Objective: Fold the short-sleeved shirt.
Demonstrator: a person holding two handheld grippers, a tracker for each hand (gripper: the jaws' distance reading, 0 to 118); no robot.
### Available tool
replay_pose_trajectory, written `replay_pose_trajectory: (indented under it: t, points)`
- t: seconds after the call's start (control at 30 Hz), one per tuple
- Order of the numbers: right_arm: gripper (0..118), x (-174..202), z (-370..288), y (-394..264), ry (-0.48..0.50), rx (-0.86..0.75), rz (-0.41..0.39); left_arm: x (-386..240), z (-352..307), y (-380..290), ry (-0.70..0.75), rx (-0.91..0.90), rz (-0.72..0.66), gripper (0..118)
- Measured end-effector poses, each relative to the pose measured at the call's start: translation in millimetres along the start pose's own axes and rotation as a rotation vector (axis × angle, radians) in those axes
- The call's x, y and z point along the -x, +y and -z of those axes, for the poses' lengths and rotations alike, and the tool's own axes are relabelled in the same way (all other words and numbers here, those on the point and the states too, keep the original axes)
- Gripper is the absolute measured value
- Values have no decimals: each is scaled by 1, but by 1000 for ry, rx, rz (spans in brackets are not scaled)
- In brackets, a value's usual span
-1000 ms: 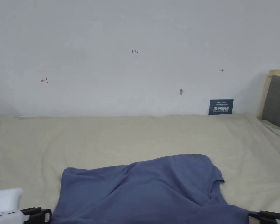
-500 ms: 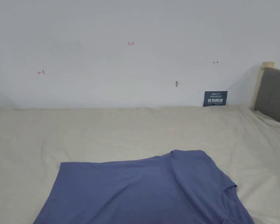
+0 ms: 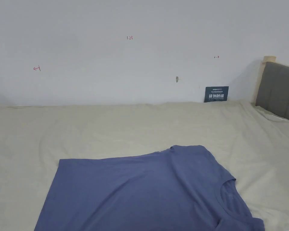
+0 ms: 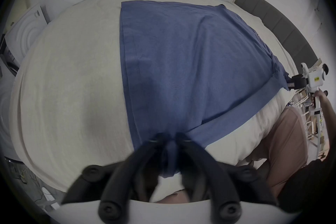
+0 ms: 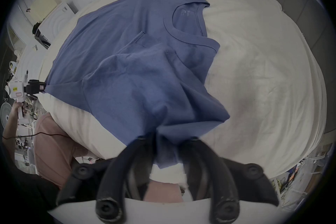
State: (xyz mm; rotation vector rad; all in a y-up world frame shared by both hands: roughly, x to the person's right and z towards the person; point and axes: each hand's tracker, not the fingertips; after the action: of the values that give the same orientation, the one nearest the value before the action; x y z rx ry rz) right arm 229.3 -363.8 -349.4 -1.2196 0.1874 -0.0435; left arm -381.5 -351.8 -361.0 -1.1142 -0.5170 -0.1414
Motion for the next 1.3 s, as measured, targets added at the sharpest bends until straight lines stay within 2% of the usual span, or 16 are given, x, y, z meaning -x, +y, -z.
replay_pose_trajectory:
  t: [0.03, 0.07, 0.1, 0.13, 0.2, 0.33, 0.5, 0.57, 0.63, 0.67, 0.7, 0.73, 0.77, 0.97, 1.13, 1.3]
  points:
    - [53, -1, -1, -2, 29, -2, 23, 1, 0, -1, 3, 2, -3, 56]
    - [67, 0, -1, -3, 43, 0, 61, 4, 2, -5, -15, -19, -27, 93]
    - [73, 1, -2, -2, 48, -3, 75, 5, 2, -6, -17, -20, -43, 114]
    - [75, 3, -4, -1, 47, -5, 82, 6, 1, -7, -21, -18, -54, 118]
    - [76, 7, -10, -2, 9, -21, 65, 4, -9, -10, -31, -52, -79, 117]
    - [75, 26, -33, -1, -149, -149, -41, -5, -33, -11, 8, -138, -114, 117]
    - [75, 73, -77, 3, -148, -420, -98, -42, -73, -7, 87, -380, -118, 117]
    - [74, 91, -87, 5, -102, -491, -112, -56, -79, -6, 90, -470, -126, 114]
    - [70, 102, -90, 4, -23, -554, -79, -65, -79, -1, 66, -447, -158, 107]
    - [53, 104, -89, 4, 21, -579, -59, -69, -77, 1, 58, -452, -154, 85]
    - [25, 106, -86, 5, 35, -587, -41, -73, -73, 2, 67, -466, -150, 53]
    - [0, 109, -83, 6, 4, -595, -30, -76, -67, 5, 88, -475, -148, 16]
    - [0, 113, -81, 3, -36, -621, -14, -80, -62, 6, 108, -468, -149, 0]
    - [0, 117, -77, -3, 63, -603, 4, -84, -46, -3, 68, -477, -161, 0]
    - [0, 123, -74, -12, 10, -557, -68, -74, -47, 1, 157, -367, -115, 0]
    - [0, 121, -66, -15, 8, -512, -91, -34, -30, -6, 88, -199, -205, 0]
